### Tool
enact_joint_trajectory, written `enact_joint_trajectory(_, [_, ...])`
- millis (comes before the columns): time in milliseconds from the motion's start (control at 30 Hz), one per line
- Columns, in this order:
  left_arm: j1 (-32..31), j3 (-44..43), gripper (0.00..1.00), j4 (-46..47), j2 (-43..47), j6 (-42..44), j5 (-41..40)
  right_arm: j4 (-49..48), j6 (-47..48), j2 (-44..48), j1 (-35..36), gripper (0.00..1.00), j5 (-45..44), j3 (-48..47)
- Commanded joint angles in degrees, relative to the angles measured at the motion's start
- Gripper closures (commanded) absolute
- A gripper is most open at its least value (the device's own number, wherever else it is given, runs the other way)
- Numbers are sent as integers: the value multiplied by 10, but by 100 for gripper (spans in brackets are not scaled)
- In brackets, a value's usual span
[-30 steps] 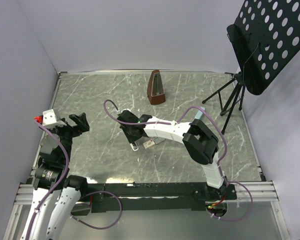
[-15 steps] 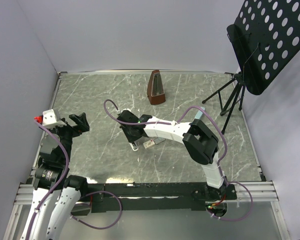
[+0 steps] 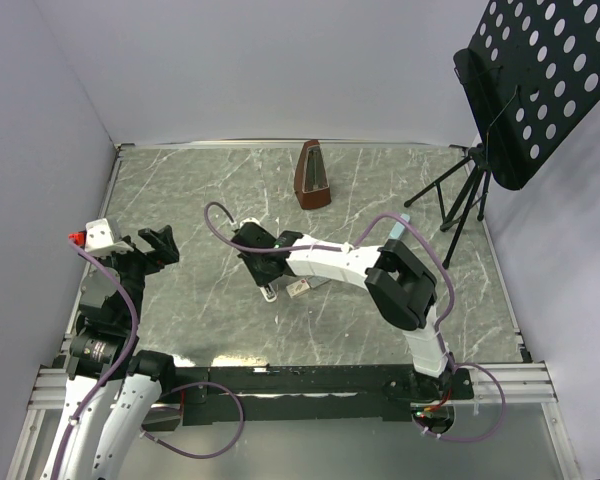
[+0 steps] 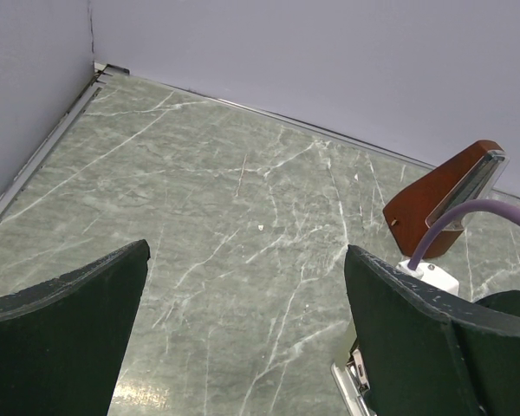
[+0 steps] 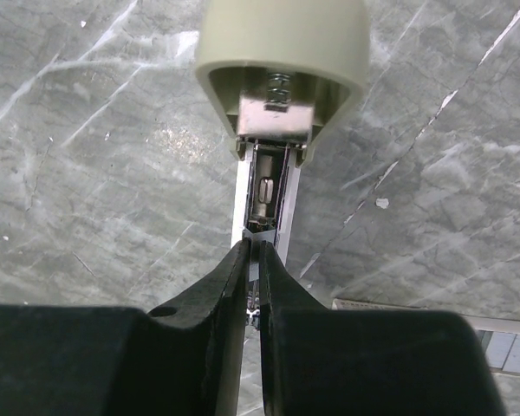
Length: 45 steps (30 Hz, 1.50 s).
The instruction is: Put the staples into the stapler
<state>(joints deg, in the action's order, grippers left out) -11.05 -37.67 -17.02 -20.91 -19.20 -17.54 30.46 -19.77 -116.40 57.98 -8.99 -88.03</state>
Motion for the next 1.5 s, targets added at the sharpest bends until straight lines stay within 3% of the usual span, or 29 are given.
enact_joint_trajectory(0, [3, 1, 1, 23, -9, 2, 11, 11, 19, -7, 10, 86, -39, -8])
enact_joint_trajectory(433, [3, 1, 1, 22, -8, 2, 9, 36, 55, -33, 46, 85, -116, -35])
enact_joint_trajectory(767, [3, 0, 0, 20, -8, 0, 5, 35, 70, -37, 57, 82, -126, -38])
enact_joint_trajectory(1033, [3, 0, 1, 20, -7, 0, 3, 17, 67, 2, 57, 77, -106, -24])
enact_joint_trajectory(1233, [3, 0, 1, 20, -6, 0, 3, 16, 40, 38, 40, 66, -80, -17])
enact_joint_trajectory(1467, [3, 1, 0, 21, -5, 0, 4, 21, 12, 28, 25, 65, -55, -12])
